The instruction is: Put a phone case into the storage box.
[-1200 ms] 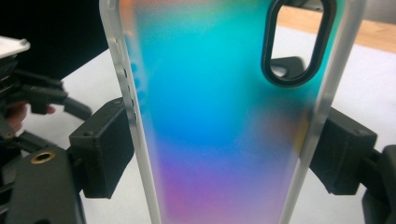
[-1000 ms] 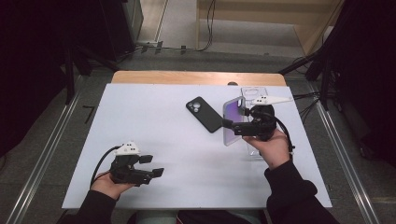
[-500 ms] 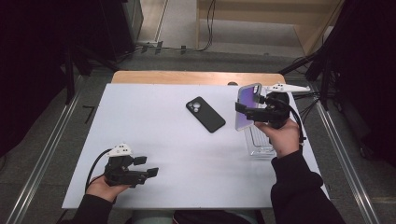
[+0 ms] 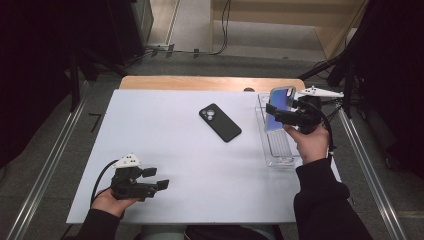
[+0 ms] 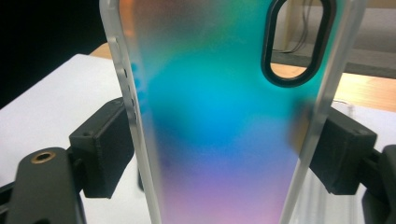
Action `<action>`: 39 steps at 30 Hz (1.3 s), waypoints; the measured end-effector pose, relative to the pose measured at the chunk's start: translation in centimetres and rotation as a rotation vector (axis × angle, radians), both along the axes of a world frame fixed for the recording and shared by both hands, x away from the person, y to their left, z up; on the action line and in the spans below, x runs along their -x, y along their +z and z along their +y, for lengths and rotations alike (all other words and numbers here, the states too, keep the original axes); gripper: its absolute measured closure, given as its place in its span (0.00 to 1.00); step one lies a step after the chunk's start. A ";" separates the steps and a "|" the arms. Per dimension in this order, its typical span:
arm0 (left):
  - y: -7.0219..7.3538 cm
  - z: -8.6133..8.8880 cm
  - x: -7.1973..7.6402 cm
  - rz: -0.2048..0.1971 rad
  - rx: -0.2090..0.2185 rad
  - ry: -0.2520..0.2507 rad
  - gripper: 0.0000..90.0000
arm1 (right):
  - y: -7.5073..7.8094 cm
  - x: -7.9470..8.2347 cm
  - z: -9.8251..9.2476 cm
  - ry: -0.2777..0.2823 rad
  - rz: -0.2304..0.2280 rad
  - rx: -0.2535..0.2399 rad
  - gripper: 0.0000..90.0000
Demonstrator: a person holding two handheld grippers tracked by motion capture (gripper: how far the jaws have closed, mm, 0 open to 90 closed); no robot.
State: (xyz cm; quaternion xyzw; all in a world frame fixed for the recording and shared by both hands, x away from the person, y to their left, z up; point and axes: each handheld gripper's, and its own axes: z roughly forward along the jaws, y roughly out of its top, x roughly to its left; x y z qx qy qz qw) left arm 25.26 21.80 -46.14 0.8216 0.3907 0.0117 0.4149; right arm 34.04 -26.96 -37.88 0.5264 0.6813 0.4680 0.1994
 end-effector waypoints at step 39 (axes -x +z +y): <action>-0.1 -1.4 -0.5 -0.018 -0.010 -0.029 0.32 | -3.2 -9.9 -1.7 -0.191 0.024 0.038 0.17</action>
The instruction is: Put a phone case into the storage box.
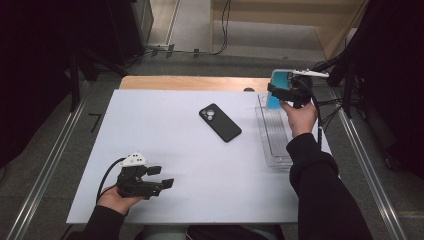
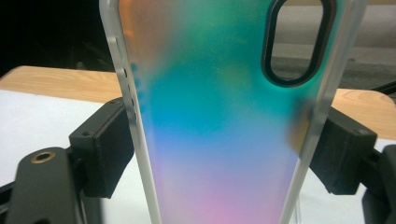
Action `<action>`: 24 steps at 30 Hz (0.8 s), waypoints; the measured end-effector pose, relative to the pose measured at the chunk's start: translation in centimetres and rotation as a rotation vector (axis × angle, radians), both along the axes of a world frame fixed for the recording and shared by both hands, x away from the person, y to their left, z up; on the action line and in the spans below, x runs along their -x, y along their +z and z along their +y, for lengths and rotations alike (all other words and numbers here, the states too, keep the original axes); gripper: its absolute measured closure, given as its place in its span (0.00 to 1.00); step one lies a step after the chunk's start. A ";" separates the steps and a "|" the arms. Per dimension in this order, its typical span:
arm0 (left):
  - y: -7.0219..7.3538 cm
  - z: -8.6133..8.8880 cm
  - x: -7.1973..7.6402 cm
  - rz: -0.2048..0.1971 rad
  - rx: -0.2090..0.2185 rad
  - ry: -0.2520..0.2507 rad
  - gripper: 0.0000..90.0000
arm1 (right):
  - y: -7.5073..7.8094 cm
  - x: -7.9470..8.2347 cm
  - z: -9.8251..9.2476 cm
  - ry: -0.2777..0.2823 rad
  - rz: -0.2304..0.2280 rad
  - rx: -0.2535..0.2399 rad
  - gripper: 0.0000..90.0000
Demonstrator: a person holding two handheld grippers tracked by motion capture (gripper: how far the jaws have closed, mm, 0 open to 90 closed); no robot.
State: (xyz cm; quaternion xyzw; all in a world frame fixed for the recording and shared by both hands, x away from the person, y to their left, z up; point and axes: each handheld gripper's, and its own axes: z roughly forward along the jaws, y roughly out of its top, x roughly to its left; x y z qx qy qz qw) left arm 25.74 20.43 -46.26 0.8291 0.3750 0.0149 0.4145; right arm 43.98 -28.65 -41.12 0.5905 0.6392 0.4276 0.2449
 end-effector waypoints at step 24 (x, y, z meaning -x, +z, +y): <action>-0.1 -0.2 0.2 -0.006 -0.004 -0.014 0.32 | -4.7 -4.1 1.0 -0.038 0.089 0.013 0.17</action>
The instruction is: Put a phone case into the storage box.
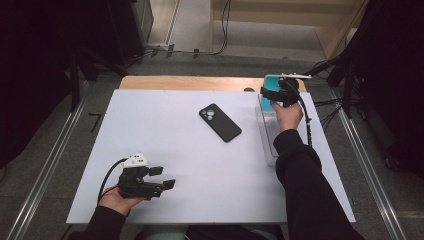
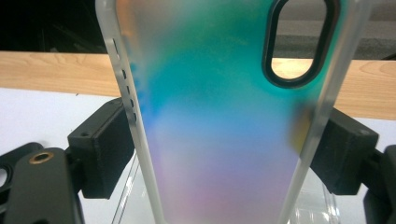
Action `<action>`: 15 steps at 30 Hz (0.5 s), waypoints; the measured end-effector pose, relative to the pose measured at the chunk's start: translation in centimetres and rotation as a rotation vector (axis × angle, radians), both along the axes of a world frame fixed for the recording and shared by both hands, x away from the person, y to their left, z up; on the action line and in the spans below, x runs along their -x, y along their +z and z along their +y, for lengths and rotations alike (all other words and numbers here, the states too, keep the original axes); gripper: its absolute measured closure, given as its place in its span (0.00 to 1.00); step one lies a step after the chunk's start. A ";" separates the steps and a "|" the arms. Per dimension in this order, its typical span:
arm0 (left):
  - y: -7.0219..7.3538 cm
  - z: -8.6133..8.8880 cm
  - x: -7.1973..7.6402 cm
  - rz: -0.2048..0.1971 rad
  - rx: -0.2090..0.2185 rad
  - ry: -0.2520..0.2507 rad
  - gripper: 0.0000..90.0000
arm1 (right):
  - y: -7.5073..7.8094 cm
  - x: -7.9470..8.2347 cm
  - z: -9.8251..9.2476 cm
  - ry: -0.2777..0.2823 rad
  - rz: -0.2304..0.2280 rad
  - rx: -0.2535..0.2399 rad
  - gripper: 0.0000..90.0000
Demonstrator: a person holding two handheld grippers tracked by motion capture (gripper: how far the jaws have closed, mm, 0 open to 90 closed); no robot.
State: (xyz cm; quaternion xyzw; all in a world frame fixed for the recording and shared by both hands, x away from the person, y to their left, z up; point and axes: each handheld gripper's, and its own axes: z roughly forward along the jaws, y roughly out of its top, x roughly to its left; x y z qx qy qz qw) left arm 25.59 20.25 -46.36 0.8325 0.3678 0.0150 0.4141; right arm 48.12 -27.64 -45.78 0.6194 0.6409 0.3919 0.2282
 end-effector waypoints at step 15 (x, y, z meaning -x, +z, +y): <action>-0.1 -0.1 0.0 0.009 0.002 -0.002 0.32 | -0.5 -0.5 0.3 0.003 0.010 0.011 0.10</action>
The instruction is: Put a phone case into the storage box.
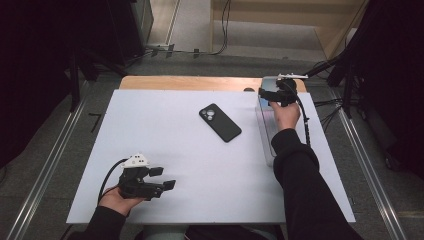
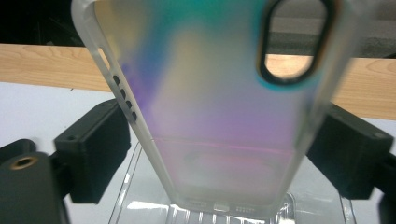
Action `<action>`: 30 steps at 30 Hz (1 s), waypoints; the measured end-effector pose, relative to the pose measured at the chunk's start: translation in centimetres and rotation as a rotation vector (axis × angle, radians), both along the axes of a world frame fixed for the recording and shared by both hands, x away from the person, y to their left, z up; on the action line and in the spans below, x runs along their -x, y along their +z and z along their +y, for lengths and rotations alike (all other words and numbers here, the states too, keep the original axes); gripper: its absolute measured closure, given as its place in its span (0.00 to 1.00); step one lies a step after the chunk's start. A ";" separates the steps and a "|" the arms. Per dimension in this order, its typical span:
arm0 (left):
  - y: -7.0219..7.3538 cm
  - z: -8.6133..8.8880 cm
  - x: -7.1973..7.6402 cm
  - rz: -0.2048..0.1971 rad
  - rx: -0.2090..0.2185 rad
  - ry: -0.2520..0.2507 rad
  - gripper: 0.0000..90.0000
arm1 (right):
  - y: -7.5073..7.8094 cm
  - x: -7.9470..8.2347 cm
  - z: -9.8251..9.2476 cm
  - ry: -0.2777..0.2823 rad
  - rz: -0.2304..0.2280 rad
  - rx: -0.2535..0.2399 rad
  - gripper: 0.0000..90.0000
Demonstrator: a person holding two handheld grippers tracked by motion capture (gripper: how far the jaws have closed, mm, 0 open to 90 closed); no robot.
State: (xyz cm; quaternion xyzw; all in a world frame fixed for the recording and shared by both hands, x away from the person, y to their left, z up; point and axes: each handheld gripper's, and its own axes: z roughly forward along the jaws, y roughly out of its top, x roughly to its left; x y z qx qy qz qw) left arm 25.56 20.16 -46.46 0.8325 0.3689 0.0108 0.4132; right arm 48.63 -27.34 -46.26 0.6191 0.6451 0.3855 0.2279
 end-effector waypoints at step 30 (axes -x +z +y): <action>0.4 0.5 -0.5 0.012 0.014 0.006 0.32 | 3.4 5.1 0.0 0.135 0.082 -0.043 0.05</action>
